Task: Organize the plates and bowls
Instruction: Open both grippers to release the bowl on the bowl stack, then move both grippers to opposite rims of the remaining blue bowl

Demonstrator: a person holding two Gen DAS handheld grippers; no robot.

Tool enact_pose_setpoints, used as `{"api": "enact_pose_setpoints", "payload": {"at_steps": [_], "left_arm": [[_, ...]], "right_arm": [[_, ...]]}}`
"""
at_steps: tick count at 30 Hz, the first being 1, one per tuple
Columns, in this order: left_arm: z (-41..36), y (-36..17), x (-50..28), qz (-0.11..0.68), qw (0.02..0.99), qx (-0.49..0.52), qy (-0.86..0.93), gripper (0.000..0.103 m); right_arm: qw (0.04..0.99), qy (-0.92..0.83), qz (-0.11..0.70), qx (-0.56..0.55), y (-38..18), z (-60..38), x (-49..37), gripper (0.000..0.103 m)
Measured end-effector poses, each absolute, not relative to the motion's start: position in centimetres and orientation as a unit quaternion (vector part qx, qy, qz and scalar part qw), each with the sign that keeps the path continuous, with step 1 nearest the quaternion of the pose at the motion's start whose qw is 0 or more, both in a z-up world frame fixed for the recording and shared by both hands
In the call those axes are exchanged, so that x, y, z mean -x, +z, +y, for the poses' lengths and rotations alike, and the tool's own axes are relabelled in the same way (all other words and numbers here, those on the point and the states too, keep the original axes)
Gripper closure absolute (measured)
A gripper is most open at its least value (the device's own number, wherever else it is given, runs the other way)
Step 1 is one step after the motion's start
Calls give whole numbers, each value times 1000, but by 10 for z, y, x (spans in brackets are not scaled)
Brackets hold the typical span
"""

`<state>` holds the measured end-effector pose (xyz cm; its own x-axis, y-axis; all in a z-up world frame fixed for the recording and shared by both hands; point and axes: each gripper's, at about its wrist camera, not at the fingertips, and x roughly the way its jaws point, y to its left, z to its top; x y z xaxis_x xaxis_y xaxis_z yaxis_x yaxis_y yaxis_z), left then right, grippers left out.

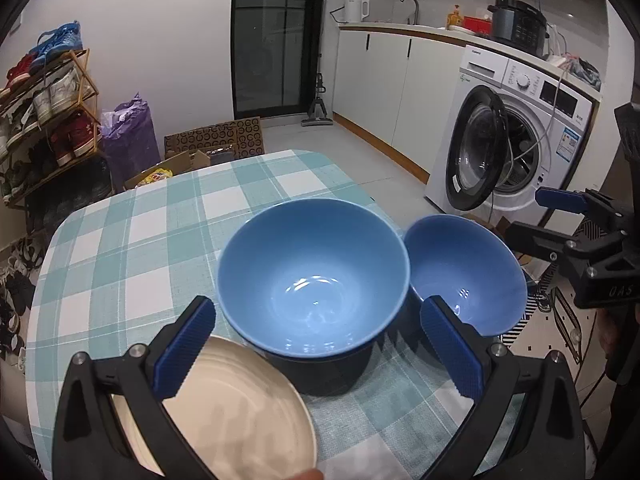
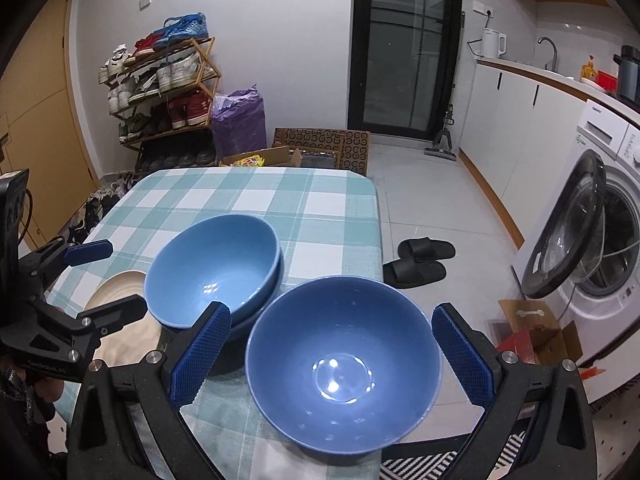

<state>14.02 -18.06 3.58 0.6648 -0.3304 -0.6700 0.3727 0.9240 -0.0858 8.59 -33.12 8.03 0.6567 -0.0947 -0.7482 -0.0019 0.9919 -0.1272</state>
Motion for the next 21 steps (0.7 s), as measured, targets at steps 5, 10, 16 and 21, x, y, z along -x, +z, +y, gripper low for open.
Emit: {"api": "enact_pose_setpoints", "payload": {"at_steps": [5, 10, 16, 21], "left_arm": [[-194, 31, -133, 371, 902, -21, -218, 0], [-207, 28, -127, 371, 901, -26, -225, 0], [-217, 24, -125, 378, 897, -24, -228, 0], [-224, 18, -125, 387, 892, -21, -235, 0]], "right_arm": [[910, -39, 412, 39, 80, -350, -75, 1], [910, -53, 411, 21, 77, -367, -62, 1], [907, -77, 413, 1, 71, -385, -50, 1], [904, -102, 414, -32, 62, -406, -40, 1]]}}
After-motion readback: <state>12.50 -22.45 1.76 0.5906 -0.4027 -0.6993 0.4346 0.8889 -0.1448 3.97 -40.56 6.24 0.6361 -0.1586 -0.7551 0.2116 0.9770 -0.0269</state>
